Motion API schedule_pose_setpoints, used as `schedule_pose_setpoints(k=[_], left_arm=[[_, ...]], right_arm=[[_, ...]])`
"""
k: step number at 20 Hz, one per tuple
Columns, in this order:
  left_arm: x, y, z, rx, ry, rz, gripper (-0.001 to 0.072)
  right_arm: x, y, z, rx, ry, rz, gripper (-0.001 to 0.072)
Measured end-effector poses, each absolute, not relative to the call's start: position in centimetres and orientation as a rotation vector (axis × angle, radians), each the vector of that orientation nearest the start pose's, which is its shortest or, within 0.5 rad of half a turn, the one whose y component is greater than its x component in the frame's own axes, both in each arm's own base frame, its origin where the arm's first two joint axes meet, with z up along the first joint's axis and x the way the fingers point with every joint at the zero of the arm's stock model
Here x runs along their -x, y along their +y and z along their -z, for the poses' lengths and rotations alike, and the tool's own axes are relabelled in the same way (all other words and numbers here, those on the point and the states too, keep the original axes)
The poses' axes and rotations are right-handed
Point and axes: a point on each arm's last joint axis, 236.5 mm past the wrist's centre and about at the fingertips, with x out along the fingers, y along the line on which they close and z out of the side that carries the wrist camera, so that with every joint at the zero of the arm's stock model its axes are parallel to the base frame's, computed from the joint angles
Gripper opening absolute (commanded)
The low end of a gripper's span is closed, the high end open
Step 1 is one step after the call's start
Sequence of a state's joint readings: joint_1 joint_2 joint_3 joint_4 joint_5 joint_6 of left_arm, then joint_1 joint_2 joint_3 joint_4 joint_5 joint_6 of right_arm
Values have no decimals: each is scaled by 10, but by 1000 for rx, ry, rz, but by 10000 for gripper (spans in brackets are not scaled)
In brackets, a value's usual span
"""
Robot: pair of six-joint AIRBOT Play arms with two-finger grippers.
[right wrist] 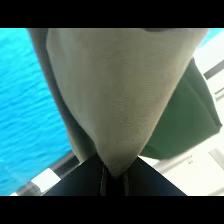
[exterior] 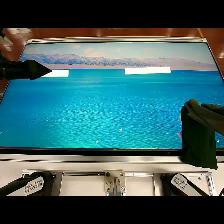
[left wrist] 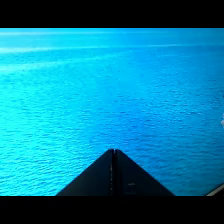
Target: Fold the shirts.
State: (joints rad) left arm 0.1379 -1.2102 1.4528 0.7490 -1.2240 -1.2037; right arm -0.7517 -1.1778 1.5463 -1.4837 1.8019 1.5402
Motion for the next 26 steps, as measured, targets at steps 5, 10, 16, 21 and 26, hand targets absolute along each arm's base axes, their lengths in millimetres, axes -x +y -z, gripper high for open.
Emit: schedule_pose_setpoints(k=[5, 10, 16, 21, 26], left_arm=[[-422, -106, -212, 351, 763, 593, 41], [-421, -106, -212, 348, 762, 594, 41], [-422, -106, -212, 348, 762, 594, 41], [-427, -112, -215, 337, 736, 590, 38], [-414, -133, -157, 159, 943, 475, 350]], right_arm=[[-188, -176, -94, -583, 1533, 548, 62], [-120, -152, -35, -589, 1788, 602, 65], [-105, -163, -5, -533, 1789, 688, 646], [-182, -207, -63, -465, 1410, 696, 643], [-310, -167, -159, -391, 970, 396, 647]])
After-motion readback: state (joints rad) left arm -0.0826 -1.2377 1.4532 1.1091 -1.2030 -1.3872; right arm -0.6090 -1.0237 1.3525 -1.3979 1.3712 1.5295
